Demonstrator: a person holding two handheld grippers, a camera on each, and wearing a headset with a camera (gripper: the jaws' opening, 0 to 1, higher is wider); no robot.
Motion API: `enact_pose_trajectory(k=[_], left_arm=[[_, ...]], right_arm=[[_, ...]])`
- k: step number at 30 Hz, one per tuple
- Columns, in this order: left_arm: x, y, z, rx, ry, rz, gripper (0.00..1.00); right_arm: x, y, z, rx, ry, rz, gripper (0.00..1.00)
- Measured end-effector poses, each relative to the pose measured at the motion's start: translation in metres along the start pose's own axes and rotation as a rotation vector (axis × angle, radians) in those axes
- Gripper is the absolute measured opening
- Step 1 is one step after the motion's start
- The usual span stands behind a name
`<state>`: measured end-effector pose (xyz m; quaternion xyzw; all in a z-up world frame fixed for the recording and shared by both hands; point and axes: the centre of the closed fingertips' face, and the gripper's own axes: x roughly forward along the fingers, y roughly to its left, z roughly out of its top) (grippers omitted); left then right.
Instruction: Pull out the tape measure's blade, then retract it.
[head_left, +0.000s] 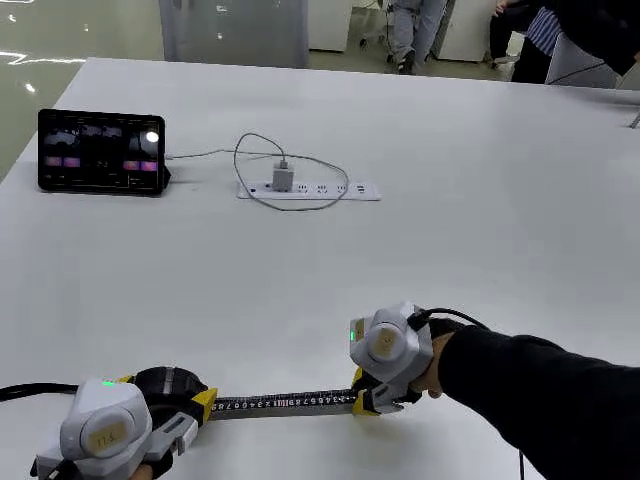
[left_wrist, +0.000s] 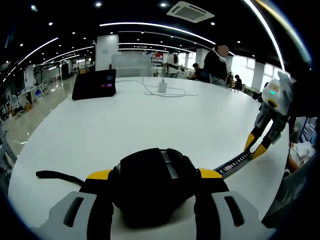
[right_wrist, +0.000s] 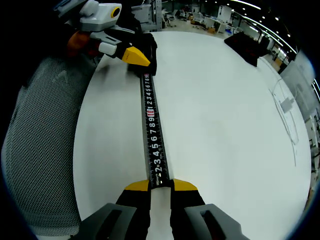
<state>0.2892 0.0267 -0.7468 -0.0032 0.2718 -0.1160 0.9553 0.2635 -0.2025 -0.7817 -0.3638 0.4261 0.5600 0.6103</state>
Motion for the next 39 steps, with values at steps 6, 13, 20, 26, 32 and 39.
enact_pose_trajectory(k=[6, 13, 20, 26, 32, 39], left_arm=[[0.0, 0.0, 0.0, -0.001, 0.001, -0.002, 0.61], [0.0, 0.0, 0.0, -0.002, 0.0, -0.003, 0.61], [0.0, 0.0, 0.0, -0.003, 0.0, -0.003, 0.61], [0.0, 0.0, 0.0, -0.003, 0.0, -0.005, 0.61], [0.0, 0.0, 0.0, -0.004, 0.002, -0.006, 0.61], [0.0, 0.0, 0.0, -0.004, 0.003, -0.007, 0.61]], right_arm=[[0.001, 0.0, 0.002, -0.003, 0.001, 0.004, 0.11], [0.001, 0.001, 0.004, -0.008, 0.005, 0.001, 0.11], [0.003, 0.0, 0.006, -0.024, -0.004, 0.002, 0.11], [0.003, 0.001, 0.008, -0.039, -0.021, 0.007, 0.11], [0.005, 0.001, 0.012, -0.039, -0.025, 0.015, 0.11], [0.007, 0.0, 0.015, -0.048, -0.024, 0.013, 0.1]])
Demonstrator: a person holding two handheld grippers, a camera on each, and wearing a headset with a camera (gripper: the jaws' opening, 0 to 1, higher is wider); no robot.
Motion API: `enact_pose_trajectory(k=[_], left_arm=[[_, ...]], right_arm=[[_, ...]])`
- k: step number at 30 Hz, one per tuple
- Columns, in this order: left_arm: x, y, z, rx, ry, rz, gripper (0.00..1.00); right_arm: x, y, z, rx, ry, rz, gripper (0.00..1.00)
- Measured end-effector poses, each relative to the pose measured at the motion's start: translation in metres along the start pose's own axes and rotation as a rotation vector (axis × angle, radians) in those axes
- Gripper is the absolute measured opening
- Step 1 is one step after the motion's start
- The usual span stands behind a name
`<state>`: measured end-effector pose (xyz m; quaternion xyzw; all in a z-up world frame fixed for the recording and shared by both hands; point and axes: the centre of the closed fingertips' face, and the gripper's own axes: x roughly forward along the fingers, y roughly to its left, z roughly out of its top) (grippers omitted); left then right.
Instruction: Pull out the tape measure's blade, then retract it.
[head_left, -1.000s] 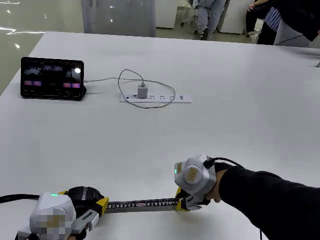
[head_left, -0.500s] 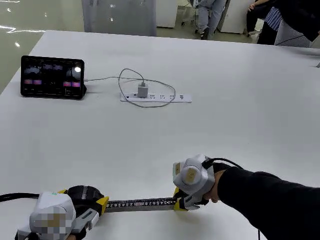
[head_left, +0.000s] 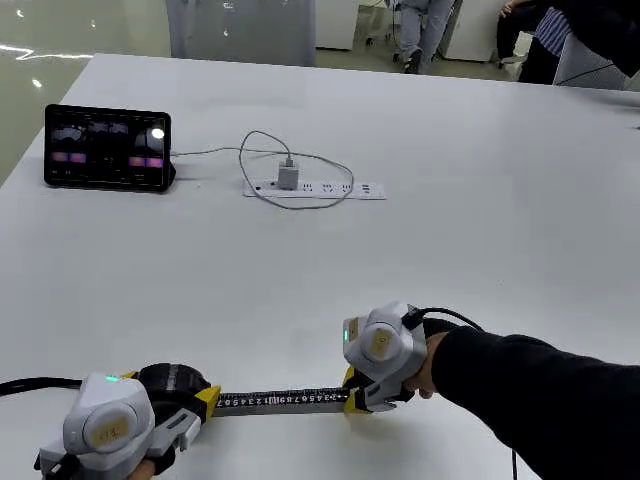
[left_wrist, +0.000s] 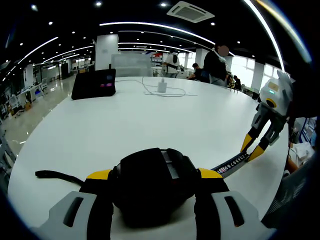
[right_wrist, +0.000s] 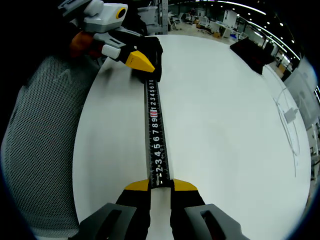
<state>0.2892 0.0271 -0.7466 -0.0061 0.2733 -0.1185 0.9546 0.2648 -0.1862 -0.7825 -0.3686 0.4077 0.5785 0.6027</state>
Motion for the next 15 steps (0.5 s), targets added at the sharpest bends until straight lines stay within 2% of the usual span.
enact_pose_trajectory(k=[9, 15], left_arm=[[0.0003, -0.0002, 0.0, 0.001, 0.0, -0.002, 0.61], [0.0002, -0.0004, -0.0001, 0.001, 0.0, -0.003, 0.61]], right_arm=[[0.0014, -0.0008, 0.0041, 0.028, -0.018, 0.003, 0.1], [0.0022, 0.0006, 0.0076, 0.008, -0.004, 0.002, 0.1]])
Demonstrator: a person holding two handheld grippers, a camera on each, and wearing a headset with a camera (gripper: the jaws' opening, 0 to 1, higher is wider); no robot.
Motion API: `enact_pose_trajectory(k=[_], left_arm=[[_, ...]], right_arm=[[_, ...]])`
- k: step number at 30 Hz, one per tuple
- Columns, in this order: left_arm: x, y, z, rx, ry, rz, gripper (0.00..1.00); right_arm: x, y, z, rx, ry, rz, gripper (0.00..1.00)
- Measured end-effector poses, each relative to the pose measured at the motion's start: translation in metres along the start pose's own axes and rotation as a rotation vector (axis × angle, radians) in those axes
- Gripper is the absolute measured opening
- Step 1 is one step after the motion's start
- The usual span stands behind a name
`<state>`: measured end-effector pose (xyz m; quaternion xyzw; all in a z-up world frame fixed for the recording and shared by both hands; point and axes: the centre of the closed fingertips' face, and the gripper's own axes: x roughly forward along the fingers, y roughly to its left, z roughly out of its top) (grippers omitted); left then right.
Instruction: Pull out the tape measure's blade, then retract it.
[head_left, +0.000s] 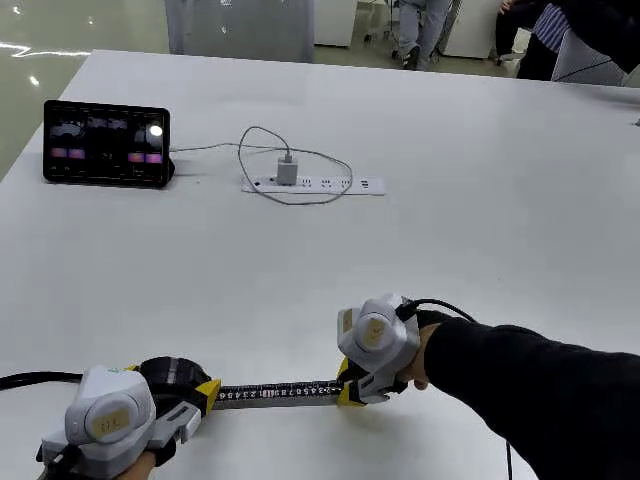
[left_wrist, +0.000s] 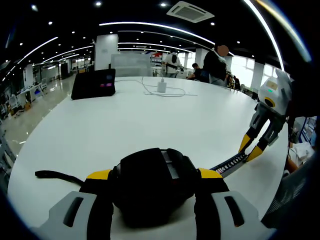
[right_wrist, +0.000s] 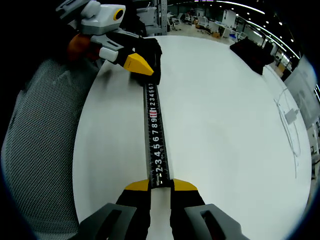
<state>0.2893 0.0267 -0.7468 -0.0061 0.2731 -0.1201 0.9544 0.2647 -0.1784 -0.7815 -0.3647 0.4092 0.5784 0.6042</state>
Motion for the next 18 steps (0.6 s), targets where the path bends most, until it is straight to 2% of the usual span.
enact_pose_trajectory(k=[18], left_arm=[[-0.0001, 0.0, 0.0005, 0.0, -0.002, -0.002, 0.61]], right_arm=[[0.0035, 0.0002, 0.0062, -0.002, 0.001, 0.0, 0.1]])
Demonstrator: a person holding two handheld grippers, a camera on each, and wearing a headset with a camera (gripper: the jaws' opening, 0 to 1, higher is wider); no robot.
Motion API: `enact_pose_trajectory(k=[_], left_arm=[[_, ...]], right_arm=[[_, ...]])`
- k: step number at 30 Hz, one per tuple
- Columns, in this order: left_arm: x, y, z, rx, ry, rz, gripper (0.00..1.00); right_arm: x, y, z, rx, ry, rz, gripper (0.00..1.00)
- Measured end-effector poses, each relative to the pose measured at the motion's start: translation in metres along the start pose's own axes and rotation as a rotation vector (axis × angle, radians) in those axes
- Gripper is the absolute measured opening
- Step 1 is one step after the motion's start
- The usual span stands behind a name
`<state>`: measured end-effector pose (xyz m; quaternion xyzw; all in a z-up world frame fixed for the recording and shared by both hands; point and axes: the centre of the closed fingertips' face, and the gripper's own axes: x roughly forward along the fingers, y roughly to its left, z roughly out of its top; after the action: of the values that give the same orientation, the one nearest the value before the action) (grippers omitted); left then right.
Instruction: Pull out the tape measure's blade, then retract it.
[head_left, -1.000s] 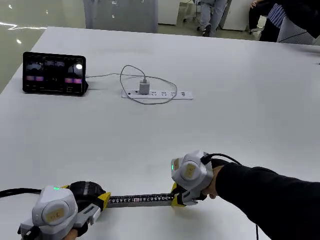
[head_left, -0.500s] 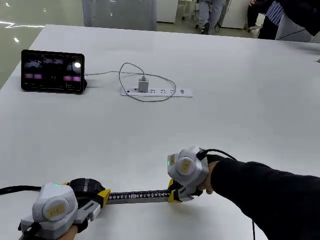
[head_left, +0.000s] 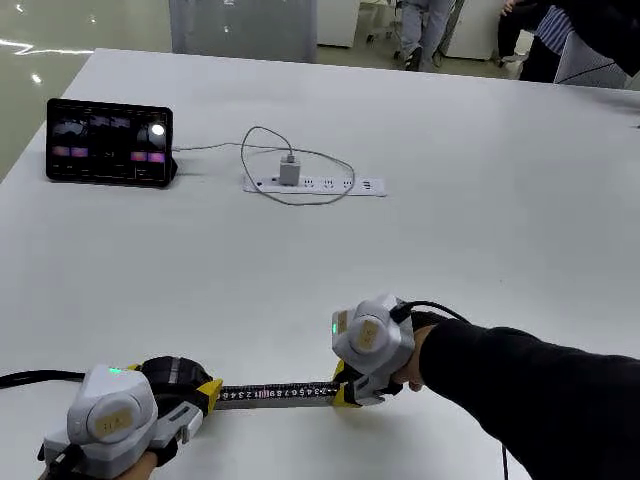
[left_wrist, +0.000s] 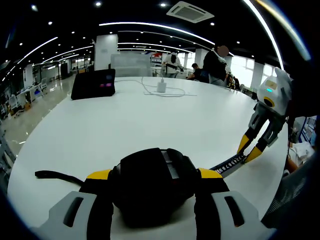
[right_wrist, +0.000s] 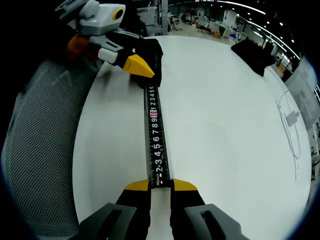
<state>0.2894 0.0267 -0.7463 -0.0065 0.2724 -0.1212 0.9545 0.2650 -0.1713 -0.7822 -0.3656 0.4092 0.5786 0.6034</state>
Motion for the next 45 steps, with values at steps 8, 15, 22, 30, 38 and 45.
enact_pose_trajectory(k=[8, 15, 22, 30, 38, 45], left_arm=[[0.0, 0.0, 0.0, 0.0, 0.001, -0.001, 0.61], [0.0, 0.0, 0.0, -0.002, -0.001, -0.001, 0.61], [0.0, 0.0, 0.0, -0.002, -0.001, -0.002, 0.61], [0.0, 0.0, 0.0, -0.001, 0.001, -0.004, 0.61], [0.0, 0.0, 0.0, -0.001, -0.002, -0.003, 0.61], [0.001, 0.0, 0.0, -0.001, 0.0, -0.004, 0.61]], right_arm=[[0.001, 0.0, 0.003, -0.001, 0.002, 0.003, 0.1], [0.002, 0.001, 0.006, 0.007, 0.0, 0.001, 0.1], [0.003, 0.001, 0.008, 0.01, -0.003, 0.003, 0.1], [0.006, 0.001, 0.012, 0.009, -0.007, 0.007, 0.1], [0.007, 0.001, 0.015, 0.01, -0.006, 0.0, 0.1], [0.007, 0.002, 0.018, 0.016, -0.014, 0.0, 0.1]])
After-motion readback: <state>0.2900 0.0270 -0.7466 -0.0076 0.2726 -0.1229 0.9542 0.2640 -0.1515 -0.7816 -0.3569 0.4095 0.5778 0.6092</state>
